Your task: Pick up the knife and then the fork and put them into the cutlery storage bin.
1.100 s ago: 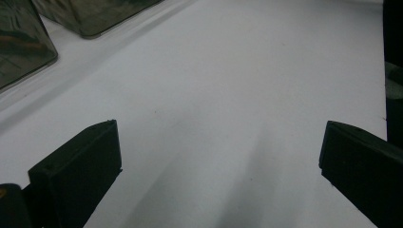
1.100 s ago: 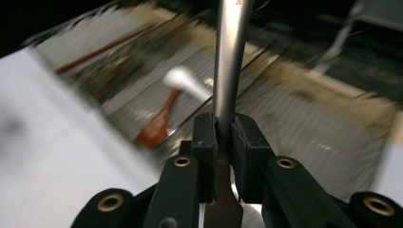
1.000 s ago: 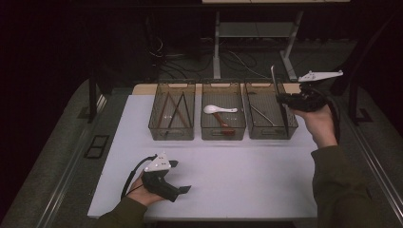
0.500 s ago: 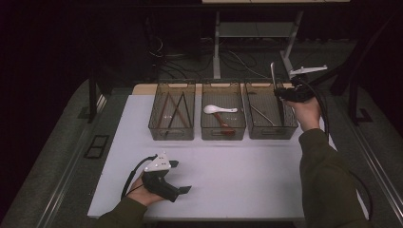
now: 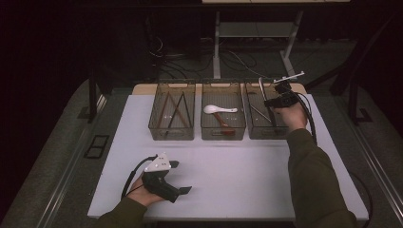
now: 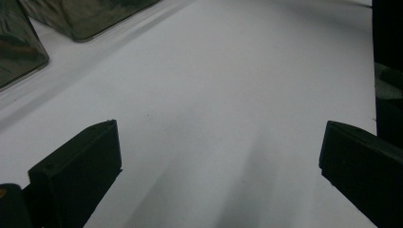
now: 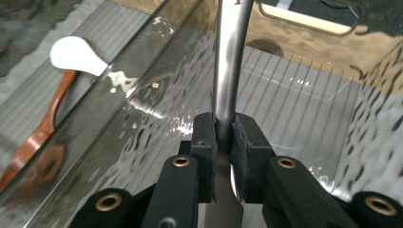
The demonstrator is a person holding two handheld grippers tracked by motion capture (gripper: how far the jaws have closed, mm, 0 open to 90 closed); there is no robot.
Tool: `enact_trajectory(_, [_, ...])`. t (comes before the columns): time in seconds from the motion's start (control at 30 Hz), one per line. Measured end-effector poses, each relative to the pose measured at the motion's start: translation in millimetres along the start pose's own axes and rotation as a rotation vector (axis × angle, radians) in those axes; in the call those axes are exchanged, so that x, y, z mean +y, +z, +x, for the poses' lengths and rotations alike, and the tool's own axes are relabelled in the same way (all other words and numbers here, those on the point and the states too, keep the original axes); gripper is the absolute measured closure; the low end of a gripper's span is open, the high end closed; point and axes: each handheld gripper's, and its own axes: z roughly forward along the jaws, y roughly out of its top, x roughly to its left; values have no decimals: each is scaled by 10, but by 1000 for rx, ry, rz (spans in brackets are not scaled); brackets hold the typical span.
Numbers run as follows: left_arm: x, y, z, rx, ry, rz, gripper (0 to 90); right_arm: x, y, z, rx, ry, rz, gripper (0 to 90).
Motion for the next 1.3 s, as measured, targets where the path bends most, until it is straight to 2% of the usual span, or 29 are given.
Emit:
enact_trajectory(0.03, [1, 0, 0, 0, 0, 0, 0, -3, 12, 6, -2, 10, 14, 730])
enact_trajectory(0.07, [1, 1, -1, 0, 0, 0, 0, -6, 16, 9, -14, 5, 3, 704])
enact_trajectory(0.1, [2, 1, -2, -1, 0, -2, 0, -8, 11, 12, -6, 7, -5, 686])
enact_trajectory(0.17, [3, 3, -3, -1, 0, -1, 0, -10, -2, 22, 4, -12, -9, 614])
enact_trajectory(0.2, [3, 3, -4, -1, 1, -1, 0, -11, -16, 29, -1, -19, -9, 613])
enact_trajectory(0.3, [7, 2, -6, 1, 3, 1, 0, -36, -88, 30, 19, -17, -54, 550])
enact_trajectory(0.37, [9, 3, -5, 3, 5, 3, 0, -55, -134, 33, 36, -6, -66, 506])
enact_trajectory(0.5, [11, 5, -2, 7, 1, 2, 0, -123, -227, 54, 72, -21, -95, 469])
enact_trajectory(0.63, [12, 4, 3, 13, -4, 2, 0, -191, -310, 66, 127, -17, -106, 424])
enact_trajectory(0.77, [13, -1, 8, 16, -1, 2, 0, -271, -403, 88, 153, -27, -147, 389])
enact_trajectory(0.97, [10, -7, 18, 14, 0, -1, 0, -452, -525, 190, 170, -71, -177, 313])
enact_trajectory(1.17, [8, -18, 23, 11, 3, -3, 0, -717, -670, 286, 223, -84, -218, 250])
enact_trajectory(1.3, [5, -34, 38, 14, 11, 2, 0, -875, -714, 372, 242, -124, -231, 203])
